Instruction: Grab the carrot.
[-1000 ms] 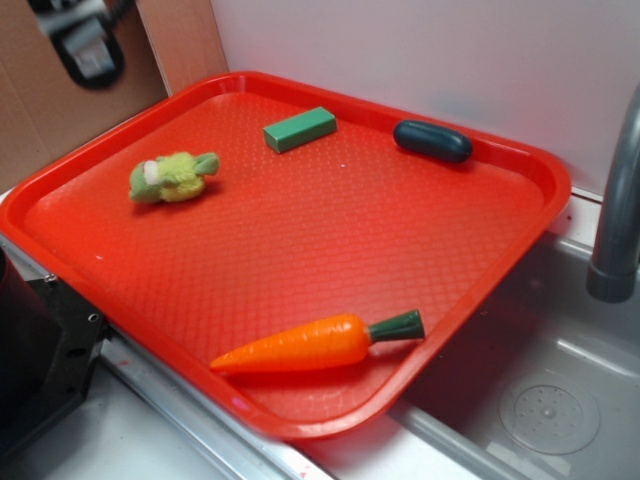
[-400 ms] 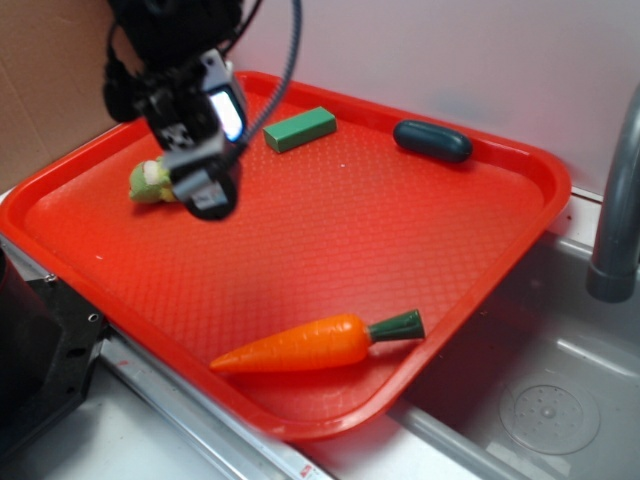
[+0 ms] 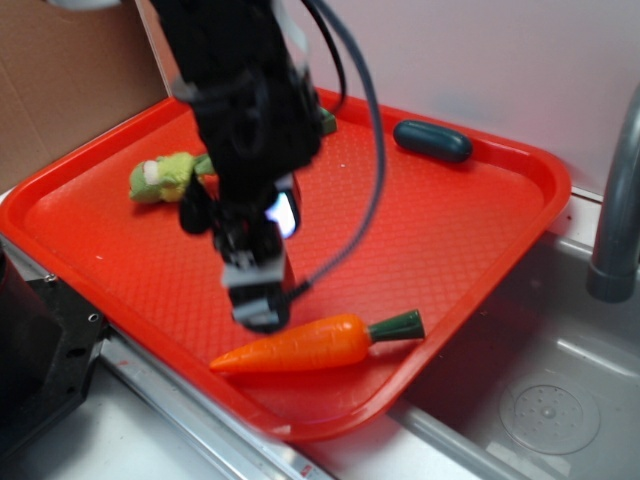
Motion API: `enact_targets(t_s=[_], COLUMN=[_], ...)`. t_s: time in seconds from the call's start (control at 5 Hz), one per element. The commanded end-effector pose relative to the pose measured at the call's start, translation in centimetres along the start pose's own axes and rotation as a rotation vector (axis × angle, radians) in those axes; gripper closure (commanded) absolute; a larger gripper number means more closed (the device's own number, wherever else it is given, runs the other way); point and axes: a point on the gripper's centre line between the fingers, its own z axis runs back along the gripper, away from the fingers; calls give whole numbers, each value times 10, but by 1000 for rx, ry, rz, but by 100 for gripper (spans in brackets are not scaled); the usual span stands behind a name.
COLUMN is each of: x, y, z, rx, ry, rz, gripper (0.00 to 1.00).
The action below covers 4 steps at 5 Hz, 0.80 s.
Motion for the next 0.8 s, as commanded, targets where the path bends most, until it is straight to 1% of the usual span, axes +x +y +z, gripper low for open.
enact_targets(t_s=[0.0, 0.4, 0.6], x=[4, 1, 2], y=[-1, 6, 9], z=[-32, -51, -52], rx=[16, 14, 14], ry=[67, 104, 98], rz=[-4, -22, -27], gripper=[0, 0, 96])
